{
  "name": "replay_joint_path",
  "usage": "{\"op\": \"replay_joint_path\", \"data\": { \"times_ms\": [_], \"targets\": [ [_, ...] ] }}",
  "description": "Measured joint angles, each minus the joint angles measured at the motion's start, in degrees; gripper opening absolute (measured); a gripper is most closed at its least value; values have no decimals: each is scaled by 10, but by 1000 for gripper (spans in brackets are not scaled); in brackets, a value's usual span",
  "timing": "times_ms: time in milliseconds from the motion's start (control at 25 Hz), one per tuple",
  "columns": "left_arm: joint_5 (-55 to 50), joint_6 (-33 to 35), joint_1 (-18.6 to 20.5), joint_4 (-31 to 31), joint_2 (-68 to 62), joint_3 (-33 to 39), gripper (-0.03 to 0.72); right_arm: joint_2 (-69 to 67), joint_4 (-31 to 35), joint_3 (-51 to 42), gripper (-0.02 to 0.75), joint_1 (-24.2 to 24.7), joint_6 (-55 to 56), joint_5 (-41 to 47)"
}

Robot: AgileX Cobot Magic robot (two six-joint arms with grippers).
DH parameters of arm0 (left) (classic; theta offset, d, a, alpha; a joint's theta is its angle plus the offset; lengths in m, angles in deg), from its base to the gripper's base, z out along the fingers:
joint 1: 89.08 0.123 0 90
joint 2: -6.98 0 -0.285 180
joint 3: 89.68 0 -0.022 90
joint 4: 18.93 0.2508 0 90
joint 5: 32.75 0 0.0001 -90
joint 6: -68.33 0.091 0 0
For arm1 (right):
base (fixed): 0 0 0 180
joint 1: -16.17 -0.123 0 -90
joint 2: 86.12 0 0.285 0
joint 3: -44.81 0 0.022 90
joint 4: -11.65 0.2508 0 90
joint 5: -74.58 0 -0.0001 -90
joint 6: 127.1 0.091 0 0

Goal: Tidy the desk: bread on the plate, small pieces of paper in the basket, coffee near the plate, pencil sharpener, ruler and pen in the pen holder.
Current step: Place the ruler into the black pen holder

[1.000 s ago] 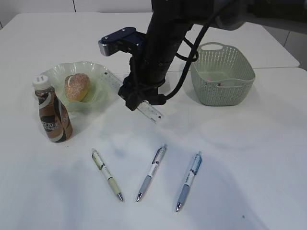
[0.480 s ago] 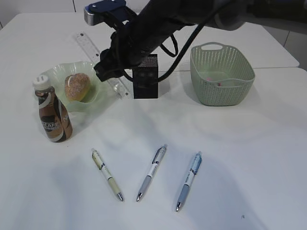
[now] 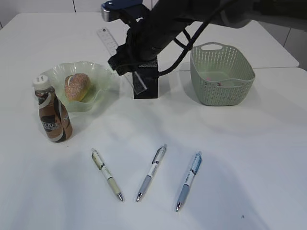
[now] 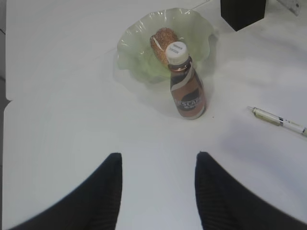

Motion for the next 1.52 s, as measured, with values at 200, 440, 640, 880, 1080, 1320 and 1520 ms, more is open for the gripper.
{"op": "replay_joint_path", "data": {
  "times_ms": [200, 440, 640, 880, 1080, 1320, 1520],
  "targets": [
    [8, 0, 0, 1, 0, 0, 347, 0, -179, 0, 290, 38, 185, -10],
    [14, 0, 0, 1, 0, 0, 347, 0, -243, 0, 290, 40, 259, -32],
    [16, 0, 0, 1, 0, 0, 347, 18, -255, -36, 290, 40, 267, -126],
    [31, 0, 0, 1, 0, 0, 347, 70, -258, -157, 290, 40, 268, -291],
    [40, 0, 0, 2, -1, 0, 347, 94, -258, -251, 290, 40, 263, -450],
    [41, 0, 0, 2, -15, 0, 347, 72, -261, -254, 290, 40, 240, -556],
    [42, 0, 0, 0, -27, 0, 347, 48, -258, -254, 290, 40, 229, -608]
  ]
}}
